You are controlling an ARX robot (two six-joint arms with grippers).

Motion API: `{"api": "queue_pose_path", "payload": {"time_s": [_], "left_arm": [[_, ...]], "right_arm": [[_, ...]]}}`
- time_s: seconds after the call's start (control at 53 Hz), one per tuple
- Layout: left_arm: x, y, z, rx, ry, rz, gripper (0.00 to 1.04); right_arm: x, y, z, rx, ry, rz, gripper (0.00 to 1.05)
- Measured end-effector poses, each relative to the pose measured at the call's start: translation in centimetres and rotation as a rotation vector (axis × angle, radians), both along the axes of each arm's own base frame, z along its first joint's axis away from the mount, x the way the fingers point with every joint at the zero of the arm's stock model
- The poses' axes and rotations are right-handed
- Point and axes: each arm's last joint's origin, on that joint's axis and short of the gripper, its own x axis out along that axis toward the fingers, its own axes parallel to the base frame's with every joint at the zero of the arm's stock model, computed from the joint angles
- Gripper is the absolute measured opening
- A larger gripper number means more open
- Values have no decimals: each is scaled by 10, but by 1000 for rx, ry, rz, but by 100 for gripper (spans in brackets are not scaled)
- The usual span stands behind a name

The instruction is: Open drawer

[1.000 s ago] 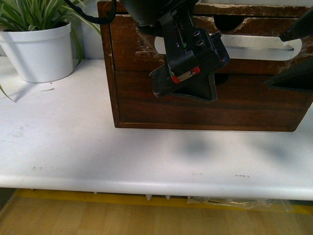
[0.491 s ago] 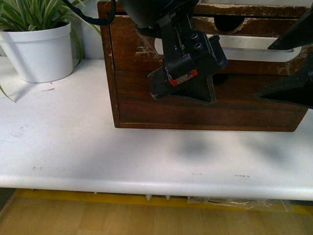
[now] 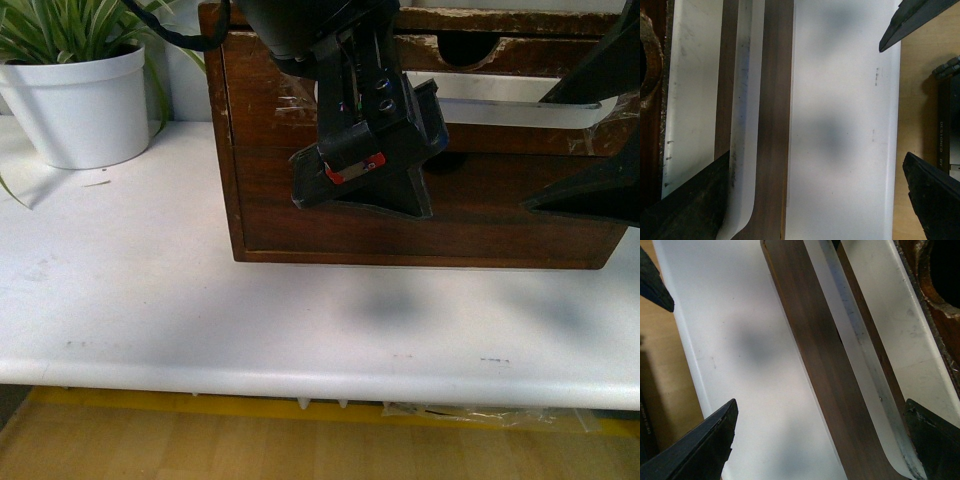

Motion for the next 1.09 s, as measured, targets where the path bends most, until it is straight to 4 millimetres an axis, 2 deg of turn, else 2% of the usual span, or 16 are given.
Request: {"api": "queue_pose_path", "payload": {"time_s": [0.528,1.094], "left_arm": [[-17,2,8,94,51,-71,99],[-70,7,10,168,36,-159,99]], "right_arm": [[-12,-1,3,-31,57,119,96],[-57,9,-4,-31,85,204,96]]}}
